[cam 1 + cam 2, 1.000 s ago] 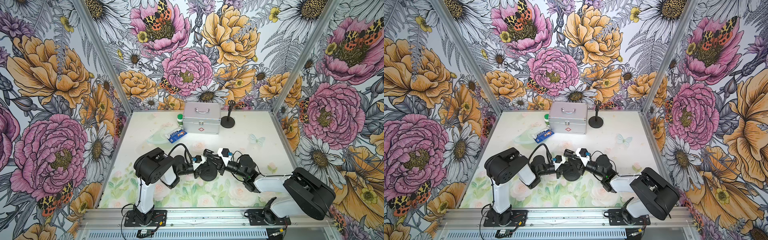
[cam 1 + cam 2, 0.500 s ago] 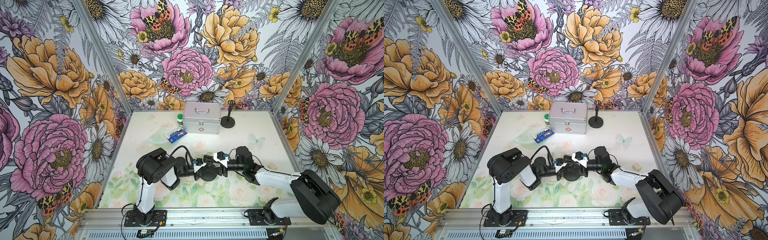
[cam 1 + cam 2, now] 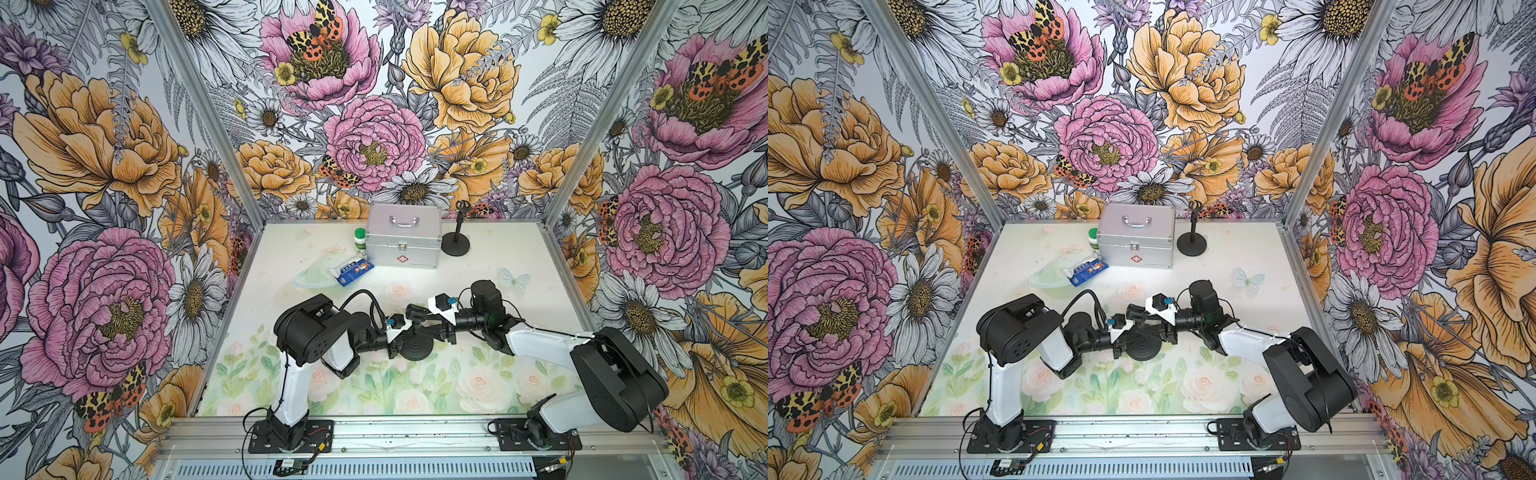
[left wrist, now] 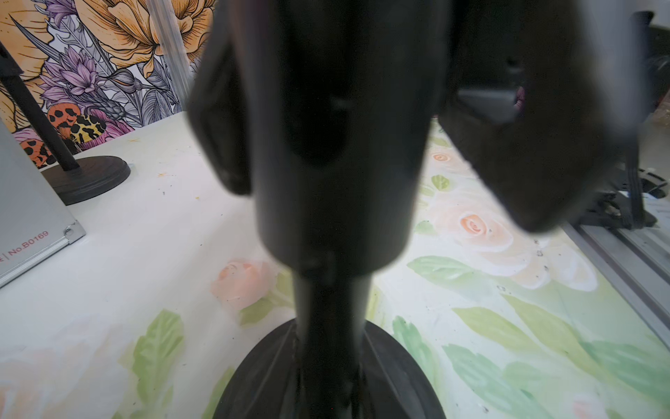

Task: Assemble a microphone stand
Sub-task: Hold the microphone stand pole at the microphone stand base, then screw the microphone stand pole into the microphone stand base.

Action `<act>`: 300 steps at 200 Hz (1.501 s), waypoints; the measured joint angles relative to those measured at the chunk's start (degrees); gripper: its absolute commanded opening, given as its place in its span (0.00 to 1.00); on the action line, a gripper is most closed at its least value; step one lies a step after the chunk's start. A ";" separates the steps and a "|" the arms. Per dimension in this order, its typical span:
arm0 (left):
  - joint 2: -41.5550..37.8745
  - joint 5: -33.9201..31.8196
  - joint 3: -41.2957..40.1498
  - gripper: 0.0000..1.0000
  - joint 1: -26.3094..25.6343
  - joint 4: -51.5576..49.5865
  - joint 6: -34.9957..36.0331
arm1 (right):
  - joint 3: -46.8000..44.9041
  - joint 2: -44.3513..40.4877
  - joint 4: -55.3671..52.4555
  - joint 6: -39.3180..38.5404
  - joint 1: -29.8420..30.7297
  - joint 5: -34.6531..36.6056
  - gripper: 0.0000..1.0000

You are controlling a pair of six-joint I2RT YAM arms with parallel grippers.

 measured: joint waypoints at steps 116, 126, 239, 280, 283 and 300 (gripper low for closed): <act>1.46 -0.37 0.96 0.24 0.44 -0.11 -2.12 | -13.90 -7.80 19.43 17.27 18.67 52.15 0.42; 1.62 -0.42 1.25 0.24 0.46 -0.15 -2.49 | -13.84 -7.78 18.45 16.50 18.08 51.15 0.43; 1.68 0.11 1.36 0.24 0.66 -0.15 -2.56 | 10.97 3.17 -15.69 -7.17 -2.78 -3.58 0.38; 1.68 0.61 1.44 0.24 0.85 -0.20 -2.58 | 13.38 5.29 -21.70 -13.97 -2.84 -7.85 0.00; 1.68 0.63 1.44 0.25 0.87 -0.20 -2.58 | 13.35 5.25 -21.70 -14.12 -2.82 -7.69 0.00; 1.68 0.72 1.44 0.25 0.87 -0.17 -2.58 | 10.40 3.41 -17.00 -10.49 -1.73 -4.37 0.00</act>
